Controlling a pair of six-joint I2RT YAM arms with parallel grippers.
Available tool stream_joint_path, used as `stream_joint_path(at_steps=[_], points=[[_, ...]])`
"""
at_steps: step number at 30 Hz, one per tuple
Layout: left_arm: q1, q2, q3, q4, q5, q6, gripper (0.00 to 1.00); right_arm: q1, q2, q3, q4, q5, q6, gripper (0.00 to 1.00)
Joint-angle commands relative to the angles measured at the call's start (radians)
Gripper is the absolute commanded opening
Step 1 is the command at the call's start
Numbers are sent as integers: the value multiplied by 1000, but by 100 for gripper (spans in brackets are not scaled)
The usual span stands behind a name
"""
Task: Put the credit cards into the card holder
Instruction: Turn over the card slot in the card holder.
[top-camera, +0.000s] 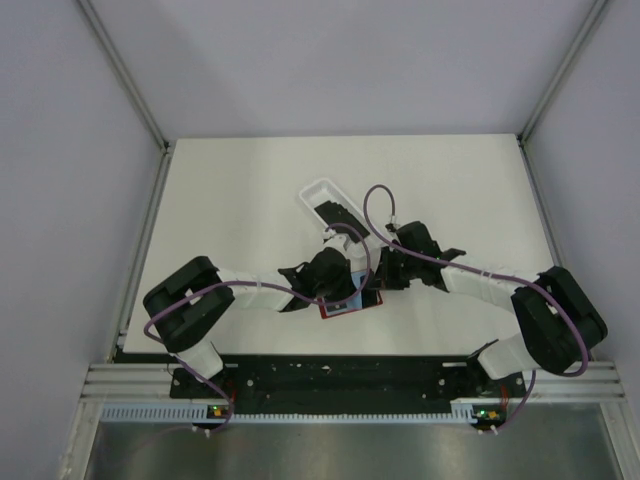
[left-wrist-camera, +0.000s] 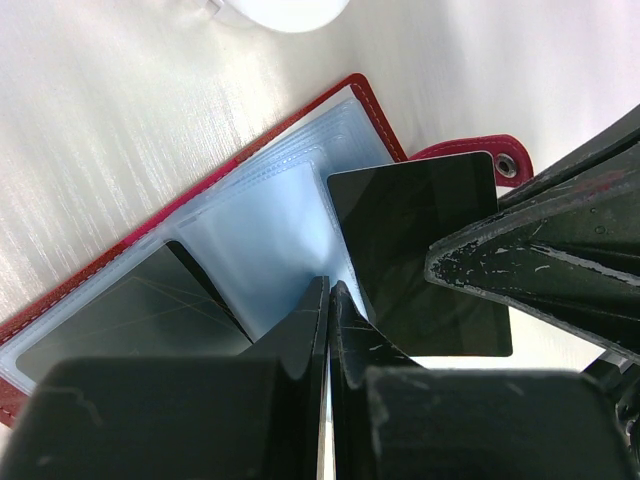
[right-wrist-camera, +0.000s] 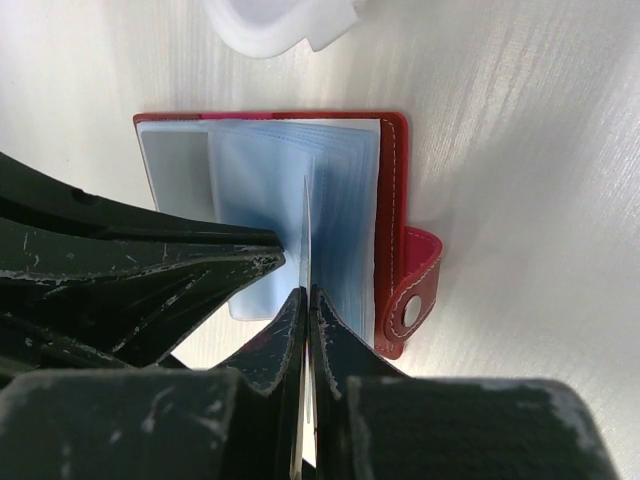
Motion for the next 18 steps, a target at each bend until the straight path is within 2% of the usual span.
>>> stream_joint_path(at_steps=[1, 18], points=[[-2, 9, -19, -116, -27, 17, 0, 14, 6, 17, -34, 56, -13, 0], [-2, -2, -16, -131, -38, 22, 0, 14, 37, 69, -117, 59, -71, 0]])
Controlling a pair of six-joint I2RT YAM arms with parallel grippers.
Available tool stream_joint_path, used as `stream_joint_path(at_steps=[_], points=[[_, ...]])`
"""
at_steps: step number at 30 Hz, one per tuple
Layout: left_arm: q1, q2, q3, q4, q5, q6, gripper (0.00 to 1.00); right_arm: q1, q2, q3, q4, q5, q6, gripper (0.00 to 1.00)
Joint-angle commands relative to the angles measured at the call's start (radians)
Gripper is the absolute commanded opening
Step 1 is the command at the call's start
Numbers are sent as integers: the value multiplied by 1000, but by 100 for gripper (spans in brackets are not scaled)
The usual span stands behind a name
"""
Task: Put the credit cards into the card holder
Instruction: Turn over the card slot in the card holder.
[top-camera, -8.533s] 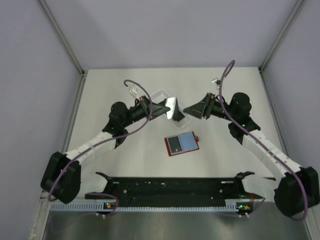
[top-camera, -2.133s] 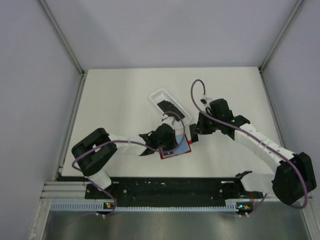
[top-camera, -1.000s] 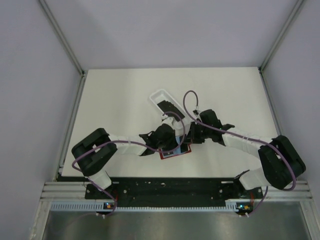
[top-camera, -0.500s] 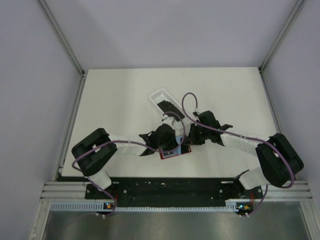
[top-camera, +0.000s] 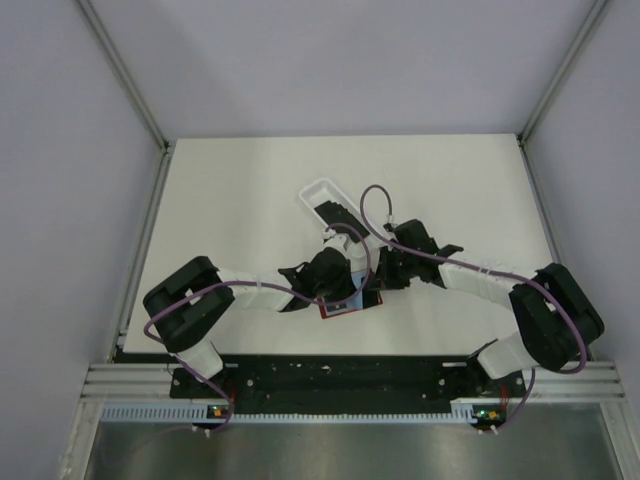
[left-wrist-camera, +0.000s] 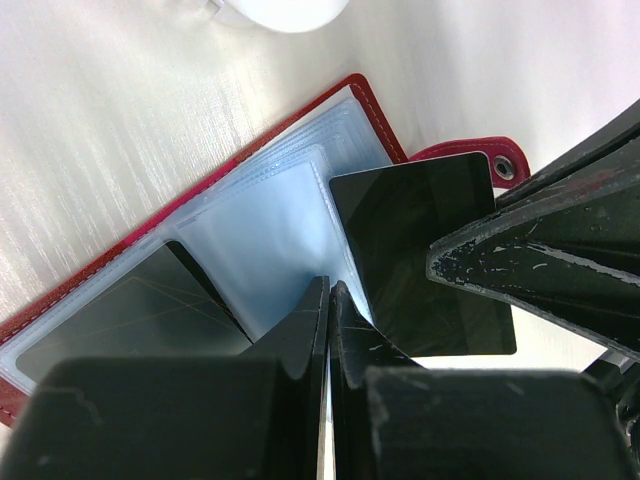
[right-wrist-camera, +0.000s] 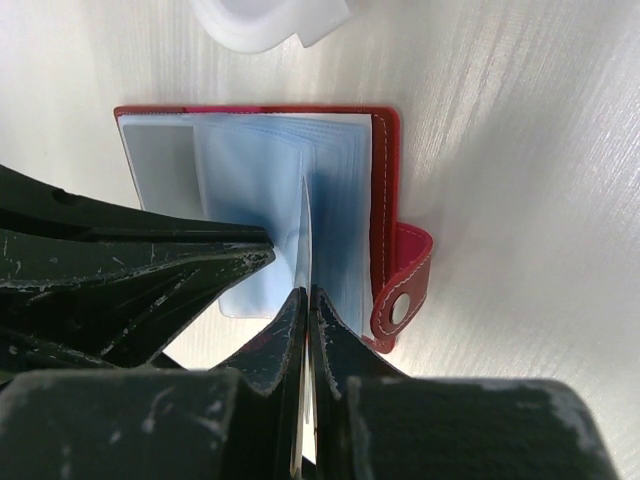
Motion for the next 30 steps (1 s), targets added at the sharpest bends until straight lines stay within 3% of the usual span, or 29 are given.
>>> stream_joint_path(at_steps=[1, 21, 30], points=[[0, -2, -18, -130, -38, 20, 0, 9, 22, 37, -59, 42, -48, 0], [-1, -46, -32, -185, -65, 37, 0, 11, 55, 56, -118, 98, -51, 0], [0, -210, -86, -284, -99, 25, 0, 9, 62, 53, -119, 102, -54, 0]])
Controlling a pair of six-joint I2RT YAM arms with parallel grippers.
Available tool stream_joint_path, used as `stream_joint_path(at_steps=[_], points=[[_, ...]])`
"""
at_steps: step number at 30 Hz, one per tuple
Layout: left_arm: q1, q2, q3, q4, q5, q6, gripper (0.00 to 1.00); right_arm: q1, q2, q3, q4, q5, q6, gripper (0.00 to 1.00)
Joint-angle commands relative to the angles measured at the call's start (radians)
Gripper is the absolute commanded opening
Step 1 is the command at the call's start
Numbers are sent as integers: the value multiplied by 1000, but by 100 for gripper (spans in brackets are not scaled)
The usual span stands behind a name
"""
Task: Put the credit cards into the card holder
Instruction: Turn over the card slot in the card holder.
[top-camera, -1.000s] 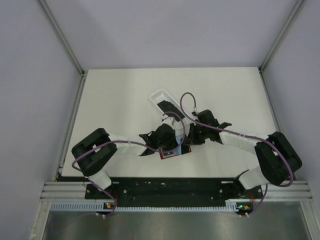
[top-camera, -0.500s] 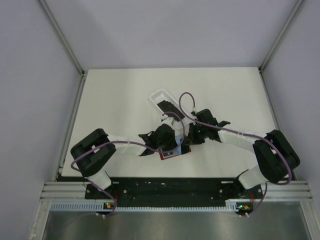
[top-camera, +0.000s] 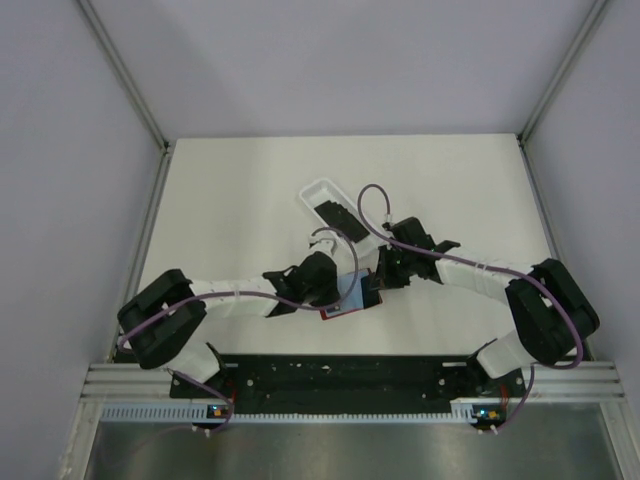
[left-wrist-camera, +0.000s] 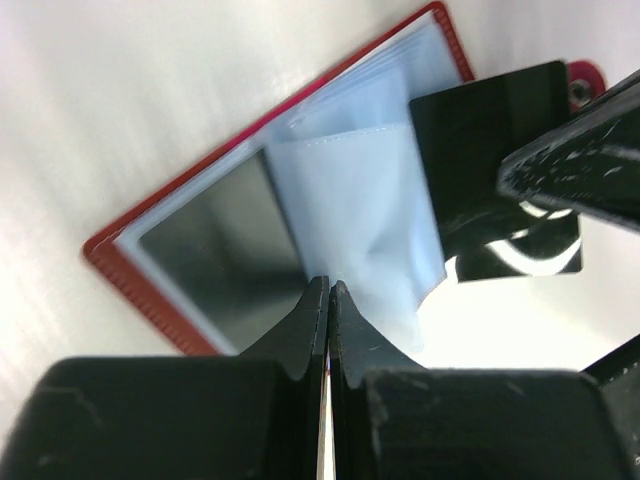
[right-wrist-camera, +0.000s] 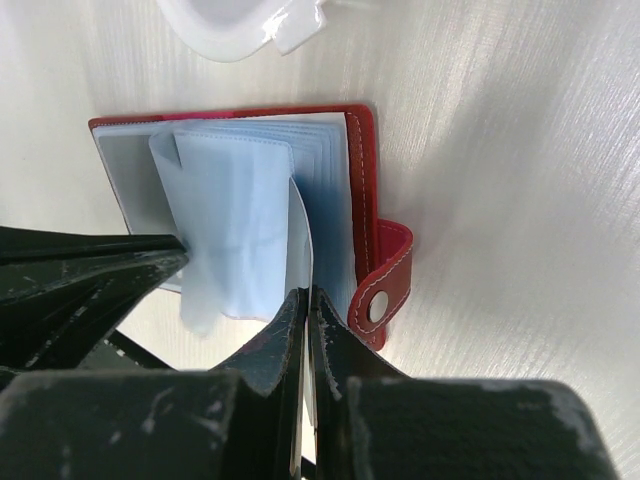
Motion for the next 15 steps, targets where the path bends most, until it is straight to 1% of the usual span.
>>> stream_joint_path(at_steps=[1, 7, 10, 13, 15], points=[[2, -108, -48, -154, -62, 13, 0, 8, 24, 6, -56, 79, -39, 0], [2, -258, -117, -260, -129, -39, 0, 8, 26, 9, -56, 76, -40, 0], [1, -361, -117, -303, -162, -62, 0, 10, 26, 9, -55, 76, -39, 0], [1, -474, -96, -301, -179, -58, 0, 8, 24, 9, -56, 75, -39, 0], [1, -528, -73, -271, -179, -27, 0, 10, 21, 6, -56, 75, -42, 0]])
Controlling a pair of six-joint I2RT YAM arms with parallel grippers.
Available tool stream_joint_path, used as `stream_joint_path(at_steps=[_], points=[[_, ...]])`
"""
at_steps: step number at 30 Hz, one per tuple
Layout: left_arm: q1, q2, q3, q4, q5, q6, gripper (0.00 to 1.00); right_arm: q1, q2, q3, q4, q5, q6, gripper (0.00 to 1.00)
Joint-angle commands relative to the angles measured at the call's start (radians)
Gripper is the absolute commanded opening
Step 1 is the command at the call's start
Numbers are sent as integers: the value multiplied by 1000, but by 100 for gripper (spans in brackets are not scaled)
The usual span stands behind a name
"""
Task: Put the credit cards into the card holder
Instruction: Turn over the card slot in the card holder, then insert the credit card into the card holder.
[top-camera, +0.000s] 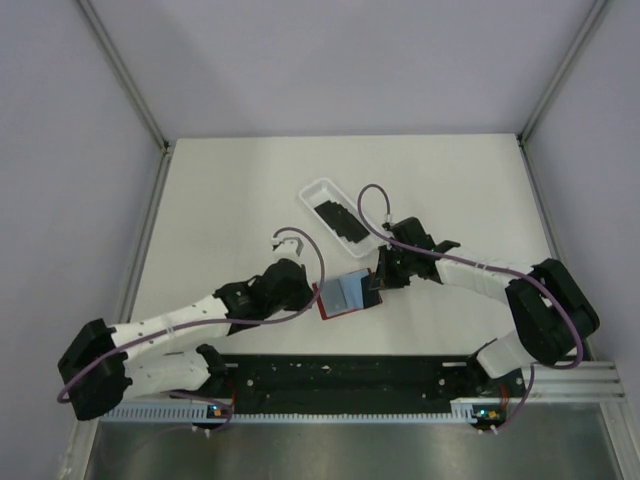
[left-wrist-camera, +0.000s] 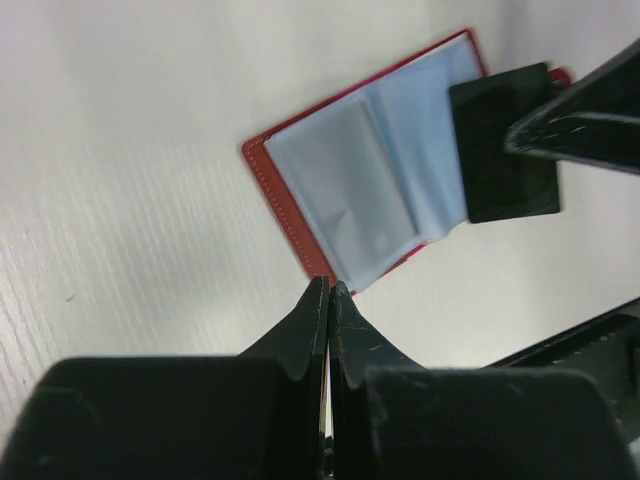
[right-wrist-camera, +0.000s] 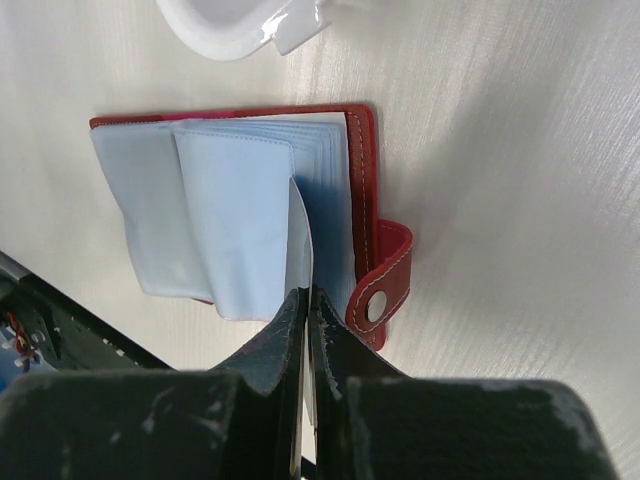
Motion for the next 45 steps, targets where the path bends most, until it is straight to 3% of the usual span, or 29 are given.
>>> stream_joint_path(at_steps=[1, 5, 8, 14, 20, 30, 45], points=[[-1, -127, 59, 45, -44, 30, 0, 8, 18, 3, -54, 74, -38, 0], [1, -83, 67, 139, -39, 76, 0, 8, 4, 0, -51, 76, -41, 0], [3, -11, 83, 98, -93, 32, 0, 8, -32, 1, -46, 64, -47, 0], [3, 5, 33, 207, -60, 54, 0, 8, -163, 41, -100, 71, -63, 0], [3, 72, 48, 205, -50, 61, 0, 8, -227, 109, -152, 9, -92, 0], [3, 120, -1, 211, -47, 11, 0, 16, -77, 170, -71, -179, -118, 0], [3, 178, -10, 219, -27, -14, 0, 65, 151, 232, -2, -159, -116, 0]])
